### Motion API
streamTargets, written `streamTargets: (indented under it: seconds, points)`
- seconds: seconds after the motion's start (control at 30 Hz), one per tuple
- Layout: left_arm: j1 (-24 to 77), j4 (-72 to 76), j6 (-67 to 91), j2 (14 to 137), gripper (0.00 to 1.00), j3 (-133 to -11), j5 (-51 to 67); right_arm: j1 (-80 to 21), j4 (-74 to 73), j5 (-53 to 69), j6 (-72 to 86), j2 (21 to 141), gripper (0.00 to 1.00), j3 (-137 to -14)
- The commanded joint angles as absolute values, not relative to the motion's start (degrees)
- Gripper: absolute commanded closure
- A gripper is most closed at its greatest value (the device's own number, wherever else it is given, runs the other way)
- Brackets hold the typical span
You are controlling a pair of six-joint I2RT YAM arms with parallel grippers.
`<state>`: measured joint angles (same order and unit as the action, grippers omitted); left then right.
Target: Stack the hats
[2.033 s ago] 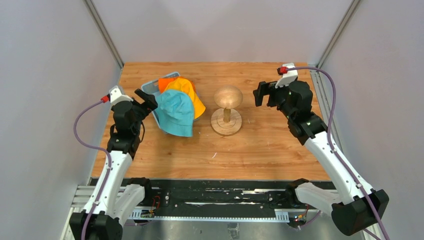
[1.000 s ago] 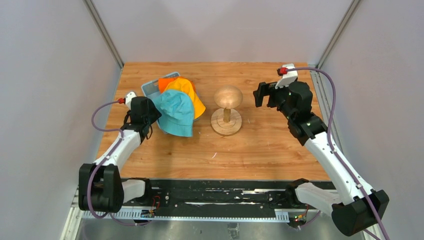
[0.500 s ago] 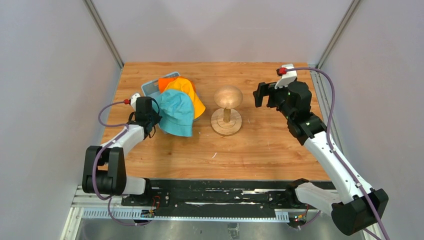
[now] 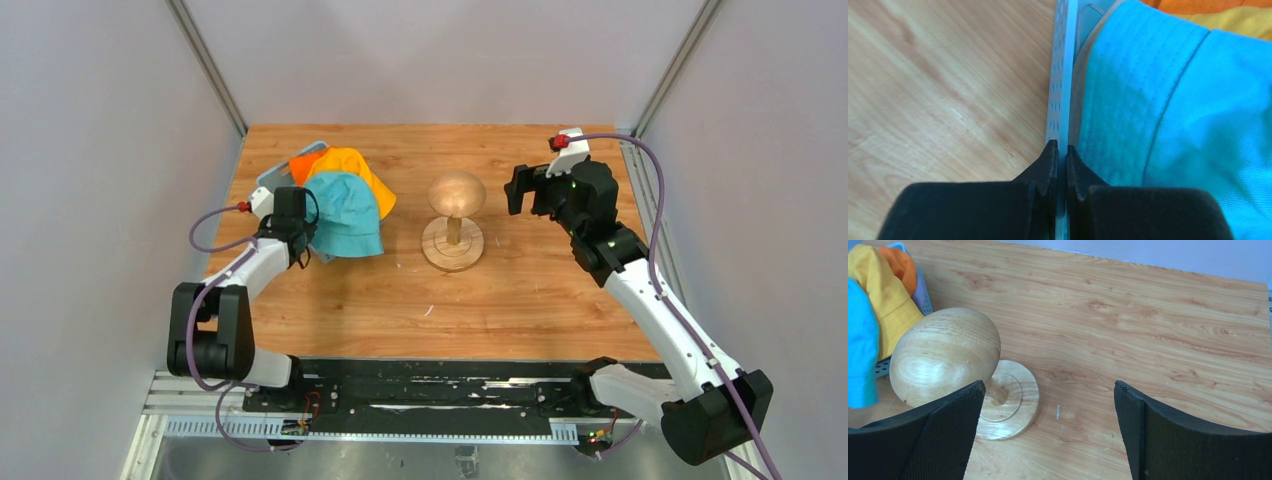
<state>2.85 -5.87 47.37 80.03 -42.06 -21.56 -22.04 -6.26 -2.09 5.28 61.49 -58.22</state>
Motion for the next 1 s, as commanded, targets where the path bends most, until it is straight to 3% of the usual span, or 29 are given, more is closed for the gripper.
streamTargets:
  seconds: [0.0, 0.33, 0.77, 0.97]
  points:
    - [2.4, -16.0, 56.0, 82.0, 1.00, -46.8, -35.6, -22.8, -5.1, -2.6, 4.8, 61.7, 0.01, -58.6]
    - [2.4, -28.3, 68.7, 83.0, 1.00, -50.3, -45.9, -22.8, -5.1, -2.7, 4.8, 61.9, 0.01, -58.4]
    - [2.4, -30.2, 72.4, 83.5, 1.00, -51.0, -51.1, -22.8, -5.3, -2.9, 4.5, 60.8, 0.01, -57.6]
    - [2.4, -24.9, 66.4, 83.1, 0.86, -50.1, -45.7, -22.8, -5.3, -2.7, 4.7, 60.8, 0.01, -57.5]
